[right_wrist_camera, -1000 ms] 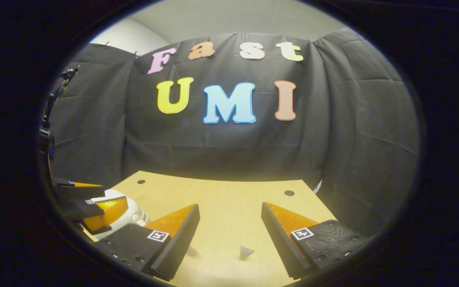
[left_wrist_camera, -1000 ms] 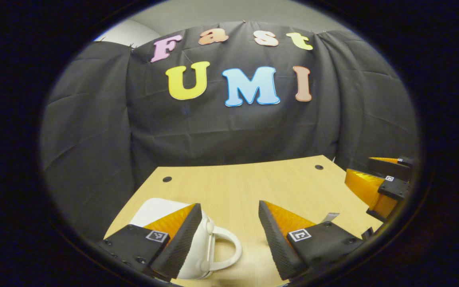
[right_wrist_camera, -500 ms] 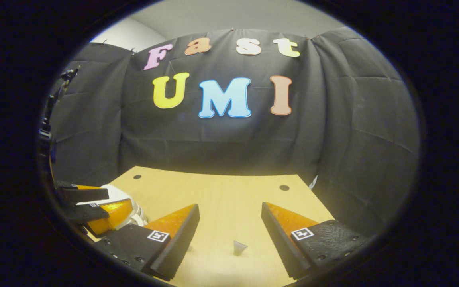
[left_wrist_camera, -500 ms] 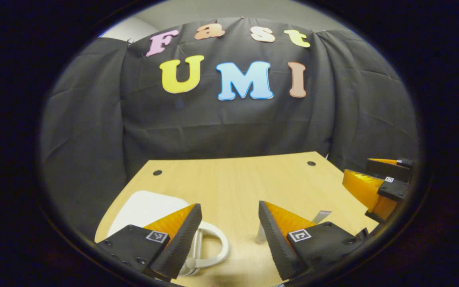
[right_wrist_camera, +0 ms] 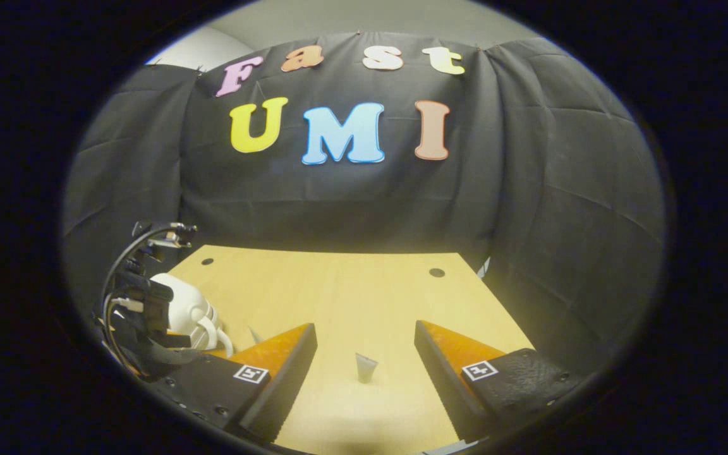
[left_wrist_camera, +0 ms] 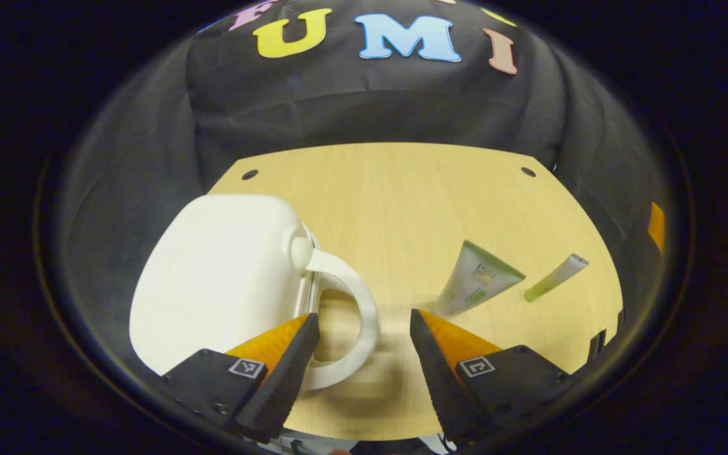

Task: First open the suitcase, pack the skin care products into it, and then close the suitcase.

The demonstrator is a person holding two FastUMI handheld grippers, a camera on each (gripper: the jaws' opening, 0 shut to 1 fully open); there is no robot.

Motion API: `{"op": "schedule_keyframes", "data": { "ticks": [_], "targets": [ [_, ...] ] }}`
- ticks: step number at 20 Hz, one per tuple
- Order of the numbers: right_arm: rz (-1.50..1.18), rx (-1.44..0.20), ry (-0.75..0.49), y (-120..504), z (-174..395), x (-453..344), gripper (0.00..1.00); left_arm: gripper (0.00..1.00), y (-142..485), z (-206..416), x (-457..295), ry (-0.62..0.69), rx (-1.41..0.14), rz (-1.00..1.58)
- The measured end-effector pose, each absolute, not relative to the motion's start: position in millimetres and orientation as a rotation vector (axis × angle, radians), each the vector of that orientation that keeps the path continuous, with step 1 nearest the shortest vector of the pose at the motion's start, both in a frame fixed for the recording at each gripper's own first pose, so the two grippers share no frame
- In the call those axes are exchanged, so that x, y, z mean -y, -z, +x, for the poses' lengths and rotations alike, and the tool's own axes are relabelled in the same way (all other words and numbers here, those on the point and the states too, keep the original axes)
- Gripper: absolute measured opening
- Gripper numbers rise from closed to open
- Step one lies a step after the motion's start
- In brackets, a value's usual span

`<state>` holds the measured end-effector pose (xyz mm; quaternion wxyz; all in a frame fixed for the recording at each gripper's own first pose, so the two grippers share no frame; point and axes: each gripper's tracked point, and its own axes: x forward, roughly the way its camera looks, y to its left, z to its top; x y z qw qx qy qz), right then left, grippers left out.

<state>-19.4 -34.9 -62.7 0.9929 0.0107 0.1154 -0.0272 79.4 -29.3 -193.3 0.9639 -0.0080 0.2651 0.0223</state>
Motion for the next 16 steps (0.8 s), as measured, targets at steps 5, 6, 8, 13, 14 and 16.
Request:
{"op": "schedule_keyframes", "data": {
  "ticks": [5,6,8,13,14,16],
  "targets": [
    [0.037,-0.264,0.086,71.7,-22.4,43.7,0.95,0.9,204.9,103.6,40.5,0.017,-0.589,-0.063],
    [0.038,-0.268,0.087,72.7,-22.9,43.0,0.94,0.66,210.7,105.6,30.4,-0.025,-0.609,-0.057],
    [0.033,-0.265,0.092,71.7,-22.5,44.8,0.95,0.24,221.3,108.9,29.8,0.0,-0.657,-0.13],
    [0.056,-0.266,0.102,71.0,-15.6,47.6,0.95,0.17,194.7,112.9,33.5,0.047,-0.633,-0.221],
    [0.063,-0.269,0.099,73.2,-14.0,46.3,0.95,0.18,179.5,111.0,33.2,0.052,-0.615,-0.191],
    [0.069,-0.271,0.09,72.7,-10.6,42.4,0.95,0.17,144.1,103.8,27.5,0.067,-0.577,-0.119]
  ]
}}
